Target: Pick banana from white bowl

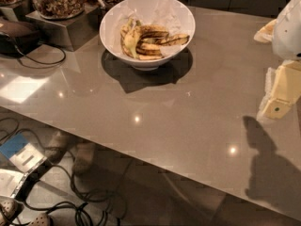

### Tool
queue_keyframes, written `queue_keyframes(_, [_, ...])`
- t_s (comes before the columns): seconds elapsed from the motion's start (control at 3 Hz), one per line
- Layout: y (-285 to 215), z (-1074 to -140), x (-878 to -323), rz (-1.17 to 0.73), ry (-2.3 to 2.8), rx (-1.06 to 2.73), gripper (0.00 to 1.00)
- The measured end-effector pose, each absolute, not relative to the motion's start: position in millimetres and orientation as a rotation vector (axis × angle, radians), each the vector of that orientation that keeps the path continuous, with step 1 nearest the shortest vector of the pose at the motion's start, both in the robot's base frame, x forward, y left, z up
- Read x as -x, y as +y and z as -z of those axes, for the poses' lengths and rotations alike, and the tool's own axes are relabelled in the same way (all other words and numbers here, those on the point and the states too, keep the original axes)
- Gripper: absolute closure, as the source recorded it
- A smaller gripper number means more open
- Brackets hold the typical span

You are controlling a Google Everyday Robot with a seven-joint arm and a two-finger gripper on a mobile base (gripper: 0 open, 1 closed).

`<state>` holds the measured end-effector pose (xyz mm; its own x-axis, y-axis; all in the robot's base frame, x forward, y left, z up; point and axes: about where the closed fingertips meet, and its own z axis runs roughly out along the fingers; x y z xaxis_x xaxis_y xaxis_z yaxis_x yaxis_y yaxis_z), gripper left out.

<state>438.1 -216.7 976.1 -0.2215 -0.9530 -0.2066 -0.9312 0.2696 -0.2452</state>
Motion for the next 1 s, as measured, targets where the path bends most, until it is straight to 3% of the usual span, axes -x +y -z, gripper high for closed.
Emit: queue_keyframes(1.0, [-201,-980,-475,0.16,2.206,1.811,0.0])
